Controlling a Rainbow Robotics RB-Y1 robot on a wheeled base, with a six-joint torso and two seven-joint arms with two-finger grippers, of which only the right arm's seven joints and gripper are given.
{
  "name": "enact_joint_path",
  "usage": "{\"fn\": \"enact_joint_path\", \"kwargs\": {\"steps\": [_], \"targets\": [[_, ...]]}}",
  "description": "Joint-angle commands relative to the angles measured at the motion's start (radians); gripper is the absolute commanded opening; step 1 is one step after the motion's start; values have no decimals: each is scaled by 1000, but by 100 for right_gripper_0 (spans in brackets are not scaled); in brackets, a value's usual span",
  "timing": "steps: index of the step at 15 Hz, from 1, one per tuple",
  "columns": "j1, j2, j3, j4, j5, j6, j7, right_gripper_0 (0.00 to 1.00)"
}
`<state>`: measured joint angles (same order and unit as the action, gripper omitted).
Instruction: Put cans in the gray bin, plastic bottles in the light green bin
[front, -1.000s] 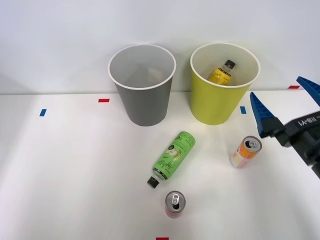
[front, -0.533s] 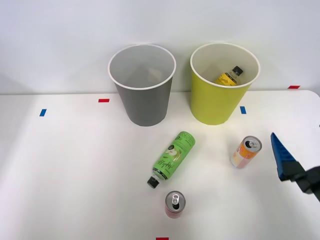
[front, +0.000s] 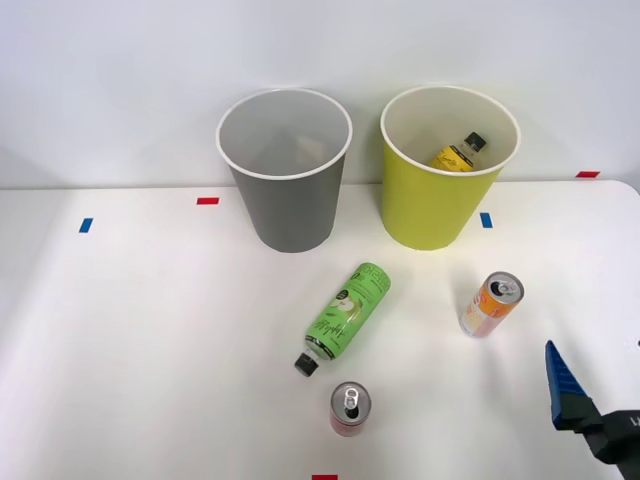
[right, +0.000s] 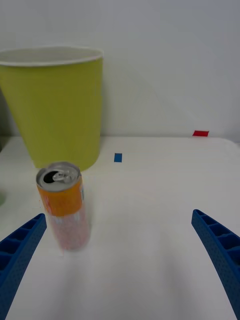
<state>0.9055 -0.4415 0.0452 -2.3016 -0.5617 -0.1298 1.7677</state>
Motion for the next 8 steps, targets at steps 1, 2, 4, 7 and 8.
{"fn": "enact_joint_path", "kwargs": {"steps": [1,2,4,7,8], "targets": [[-13,21,51,116,26,-105,22,100],[-17,26,53,134,34,-117,27,100],[-20,46,56,172,54,-137,39,100],[-42,101,45,215,114,-137,52,100],[-53,132,28,229,180,-137,39,100]]}}
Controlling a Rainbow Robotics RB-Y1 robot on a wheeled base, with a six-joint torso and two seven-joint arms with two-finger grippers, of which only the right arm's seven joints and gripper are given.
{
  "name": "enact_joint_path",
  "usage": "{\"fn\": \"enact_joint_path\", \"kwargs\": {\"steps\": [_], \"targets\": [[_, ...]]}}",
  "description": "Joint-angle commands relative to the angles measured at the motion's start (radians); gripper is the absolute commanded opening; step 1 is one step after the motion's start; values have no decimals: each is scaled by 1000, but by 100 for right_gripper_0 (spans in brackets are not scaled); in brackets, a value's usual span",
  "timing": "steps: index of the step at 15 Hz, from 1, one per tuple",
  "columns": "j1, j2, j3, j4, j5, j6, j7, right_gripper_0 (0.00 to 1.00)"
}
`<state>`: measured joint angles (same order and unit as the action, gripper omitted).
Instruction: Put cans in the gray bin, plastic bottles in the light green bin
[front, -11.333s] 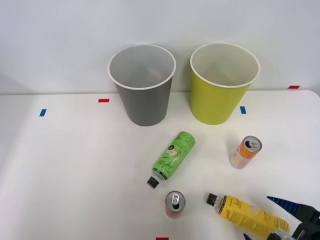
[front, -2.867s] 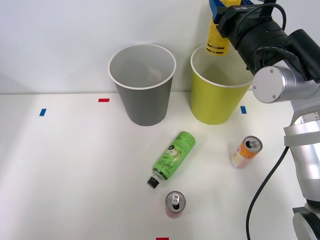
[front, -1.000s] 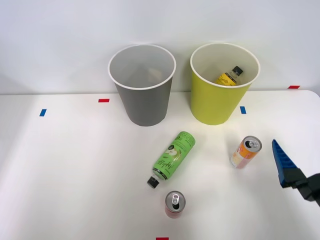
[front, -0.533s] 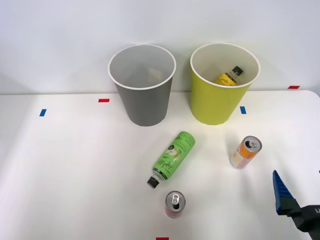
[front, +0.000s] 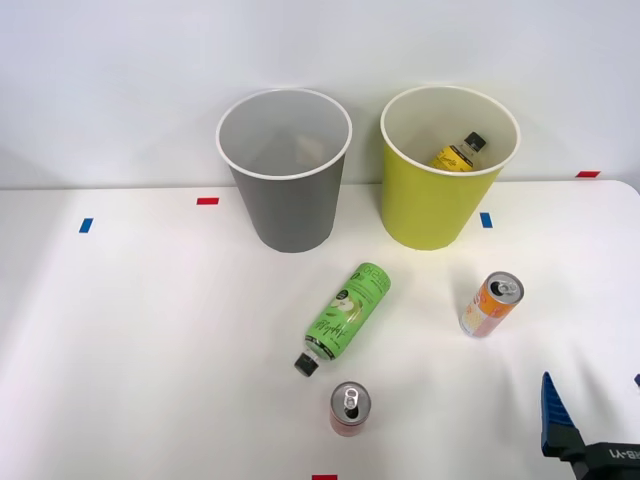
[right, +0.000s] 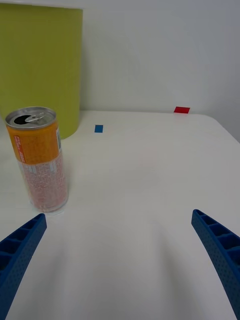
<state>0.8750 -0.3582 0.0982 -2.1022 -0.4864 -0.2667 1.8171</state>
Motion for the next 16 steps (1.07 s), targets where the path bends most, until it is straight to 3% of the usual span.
{"fn": "enact_joint_path", "kwargs": {"steps": [1,5,8,11,16], "targets": [[-30,74,-31,42,158,0,-56,100],[-42,148,-25,122,439,-94,-328,100],[-53,156,-25,223,611,-264,-518,100],[-45,134,-17,288,683,-419,-512,100],[47,99,32,289,651,-490,-279,100]]}}
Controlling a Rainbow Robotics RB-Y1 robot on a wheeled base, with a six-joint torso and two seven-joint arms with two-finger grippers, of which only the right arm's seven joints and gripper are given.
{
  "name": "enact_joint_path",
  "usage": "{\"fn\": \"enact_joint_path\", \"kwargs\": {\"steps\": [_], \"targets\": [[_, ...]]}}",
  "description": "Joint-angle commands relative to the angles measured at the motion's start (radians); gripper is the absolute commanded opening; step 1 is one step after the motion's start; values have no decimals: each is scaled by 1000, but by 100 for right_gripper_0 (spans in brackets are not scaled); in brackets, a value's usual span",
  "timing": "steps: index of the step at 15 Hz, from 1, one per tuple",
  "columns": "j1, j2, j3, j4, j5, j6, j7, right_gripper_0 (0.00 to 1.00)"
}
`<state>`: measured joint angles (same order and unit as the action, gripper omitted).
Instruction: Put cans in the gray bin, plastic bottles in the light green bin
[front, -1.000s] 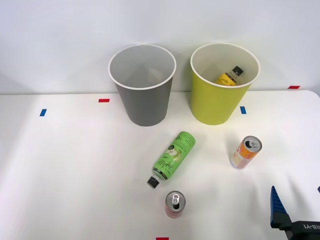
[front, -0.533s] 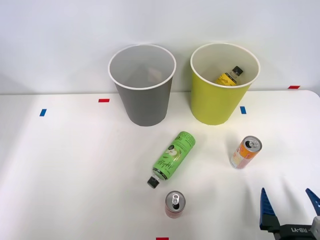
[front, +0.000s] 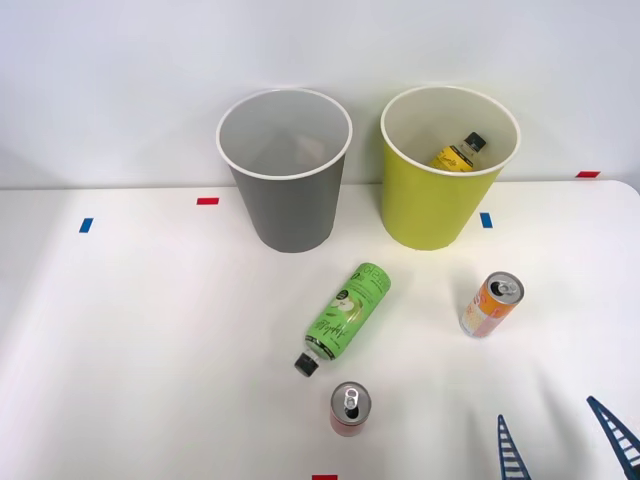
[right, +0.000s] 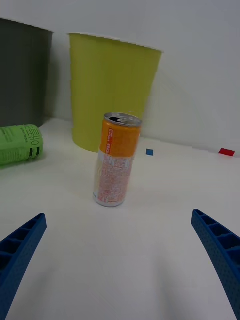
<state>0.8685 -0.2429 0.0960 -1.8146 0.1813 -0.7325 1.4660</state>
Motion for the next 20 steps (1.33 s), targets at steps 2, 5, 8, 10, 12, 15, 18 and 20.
{"fn": "enact_joint_path", "kwargs": {"steps": [2,5,8,10,12,15,18,20], "targets": [[99,-21,74,1,-36,-53,103,100],[130,-21,114,23,-77,-120,109,100],[89,-24,129,120,-72,-168,115,100],[95,-22,137,130,-71,-174,120,100],[112,-22,139,130,-71,-202,119,100],[115,-24,137,132,-82,-205,115,100],[115,-24,137,132,-82,-205,115,100],[115,-24,137,132,-82,-205,115,100]]}}
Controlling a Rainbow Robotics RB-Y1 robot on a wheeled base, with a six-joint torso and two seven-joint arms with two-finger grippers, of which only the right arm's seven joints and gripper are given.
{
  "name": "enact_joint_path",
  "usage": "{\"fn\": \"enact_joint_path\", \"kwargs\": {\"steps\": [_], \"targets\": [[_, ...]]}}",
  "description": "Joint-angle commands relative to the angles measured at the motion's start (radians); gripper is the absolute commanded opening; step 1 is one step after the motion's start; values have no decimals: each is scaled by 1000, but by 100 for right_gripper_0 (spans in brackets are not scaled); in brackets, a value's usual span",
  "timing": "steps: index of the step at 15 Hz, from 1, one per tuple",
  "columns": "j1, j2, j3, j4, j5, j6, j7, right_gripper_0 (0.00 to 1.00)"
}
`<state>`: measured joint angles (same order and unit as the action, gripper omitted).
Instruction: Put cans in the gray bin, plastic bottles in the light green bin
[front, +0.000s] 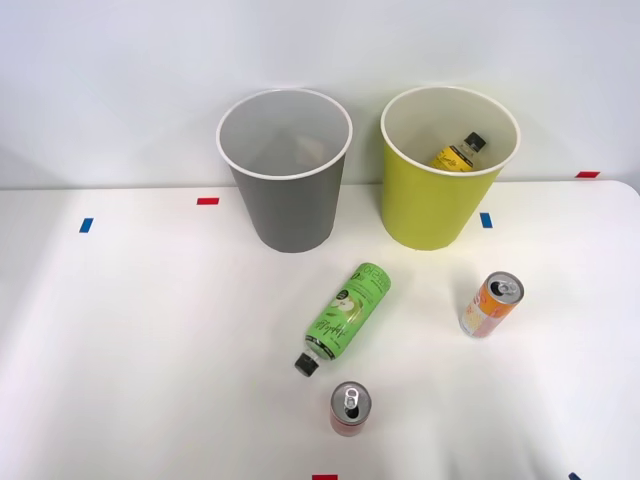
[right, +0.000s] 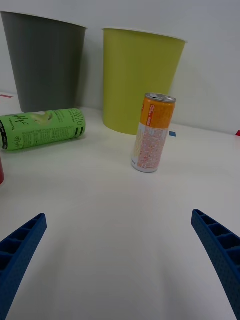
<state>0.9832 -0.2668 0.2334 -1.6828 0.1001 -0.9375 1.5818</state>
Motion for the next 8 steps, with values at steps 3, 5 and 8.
{"fn": "enact_joint_path", "kwargs": {"steps": [3,5,8], "targets": [[0,0,0,0,0,0,0,100],[0,0,0,0,0,0,0,100],[0,0,0,0,0,0,0,100]]}}
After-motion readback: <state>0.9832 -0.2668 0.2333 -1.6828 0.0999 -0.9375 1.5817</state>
